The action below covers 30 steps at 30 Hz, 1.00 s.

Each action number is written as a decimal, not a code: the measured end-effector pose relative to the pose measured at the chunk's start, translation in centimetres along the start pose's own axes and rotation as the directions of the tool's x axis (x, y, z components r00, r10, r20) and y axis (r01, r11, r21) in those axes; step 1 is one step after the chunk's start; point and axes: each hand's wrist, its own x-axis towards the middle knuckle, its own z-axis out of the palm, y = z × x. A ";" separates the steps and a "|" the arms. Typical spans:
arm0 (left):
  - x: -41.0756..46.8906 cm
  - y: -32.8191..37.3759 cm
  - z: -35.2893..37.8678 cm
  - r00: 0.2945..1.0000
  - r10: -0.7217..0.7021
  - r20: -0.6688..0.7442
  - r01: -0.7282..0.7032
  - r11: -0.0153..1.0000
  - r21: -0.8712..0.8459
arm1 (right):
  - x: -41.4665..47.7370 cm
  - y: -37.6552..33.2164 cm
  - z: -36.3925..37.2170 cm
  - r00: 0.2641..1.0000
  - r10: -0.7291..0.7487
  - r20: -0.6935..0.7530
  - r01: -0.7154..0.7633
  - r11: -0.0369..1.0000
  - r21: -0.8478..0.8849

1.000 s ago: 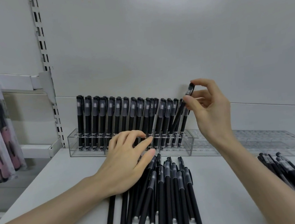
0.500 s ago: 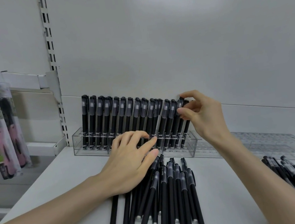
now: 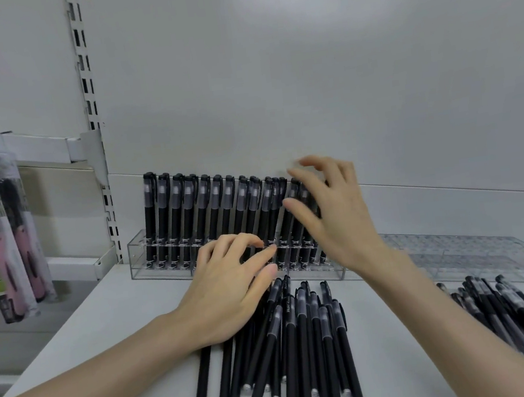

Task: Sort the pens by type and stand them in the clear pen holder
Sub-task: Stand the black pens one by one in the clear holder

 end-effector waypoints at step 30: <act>1.2 2.4 -2.9 1.000 0.014 0.014 -0.013 0.999 -0.050 | -1.0 0.5 -2.4 0.991 0.127 -0.040 -0.121 0.984 0.132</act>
